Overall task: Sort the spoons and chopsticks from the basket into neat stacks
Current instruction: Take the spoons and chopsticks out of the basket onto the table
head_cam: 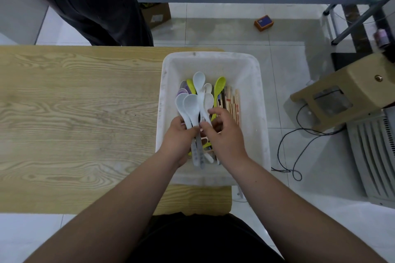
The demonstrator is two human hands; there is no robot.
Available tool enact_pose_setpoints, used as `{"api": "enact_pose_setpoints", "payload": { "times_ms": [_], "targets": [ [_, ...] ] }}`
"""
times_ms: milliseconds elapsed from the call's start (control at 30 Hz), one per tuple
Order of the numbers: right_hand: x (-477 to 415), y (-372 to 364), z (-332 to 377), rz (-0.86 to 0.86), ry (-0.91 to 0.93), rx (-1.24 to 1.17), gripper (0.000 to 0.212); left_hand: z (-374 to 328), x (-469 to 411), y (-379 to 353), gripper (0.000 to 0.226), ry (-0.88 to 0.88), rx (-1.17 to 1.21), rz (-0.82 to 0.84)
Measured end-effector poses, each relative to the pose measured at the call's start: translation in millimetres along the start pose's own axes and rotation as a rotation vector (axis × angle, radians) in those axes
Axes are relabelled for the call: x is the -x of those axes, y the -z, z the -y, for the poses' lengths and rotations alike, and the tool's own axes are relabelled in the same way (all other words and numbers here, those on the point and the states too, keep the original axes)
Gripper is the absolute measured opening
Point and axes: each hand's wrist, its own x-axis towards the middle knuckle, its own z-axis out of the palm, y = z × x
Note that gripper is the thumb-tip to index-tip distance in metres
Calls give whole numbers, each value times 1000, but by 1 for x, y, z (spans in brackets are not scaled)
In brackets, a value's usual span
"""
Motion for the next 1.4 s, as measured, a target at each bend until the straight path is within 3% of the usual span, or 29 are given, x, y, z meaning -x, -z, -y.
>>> {"api": "enact_pose_setpoints", "payload": {
  "times_ms": [167, 267, 433, 533, 667, 833, 933, 1167, 1267, 1400],
  "targets": [
    [3, -15, -6, 25, 58, 75, 7, -2, 5, 5, 32, 46, 136, 5],
    [2, -17, -5, 54, 92, 132, 16, 0, 7, 12, 20, 48, 144, -17],
    [-6, -21, -3, 110, 63, 106, 24, 2, 4, 25, 27, 16, 160, -100],
    [-33, -20, -23, 23, -23, 327, 16, -2, 3, 34, 24, 2, 127, -104],
    [-70, -28, -38, 132, -169, 653, 33, -3, 4, 46, 26, -13, 99, -112],
    [-99, -53, -35, 205, -235, 847, 36, -3, 6, 53, 29, -2, 96, -119],
    [-101, -49, -30, 218, -296, 733, 26, -6, 8, 55, 33, 11, 96, -117],
    [-14, -3, 7, 156, -170, 259, 23, -5, 28, 64, 29, 13, 201, -145],
    [28, -4, 24, 276, -143, 92, 19, -1, 46, 68, 26, -7, 249, -177],
    [56, -25, 32, 465, -87, 80, 22, 9, 78, 74, 24, -60, 365, -244]
  ]
}}
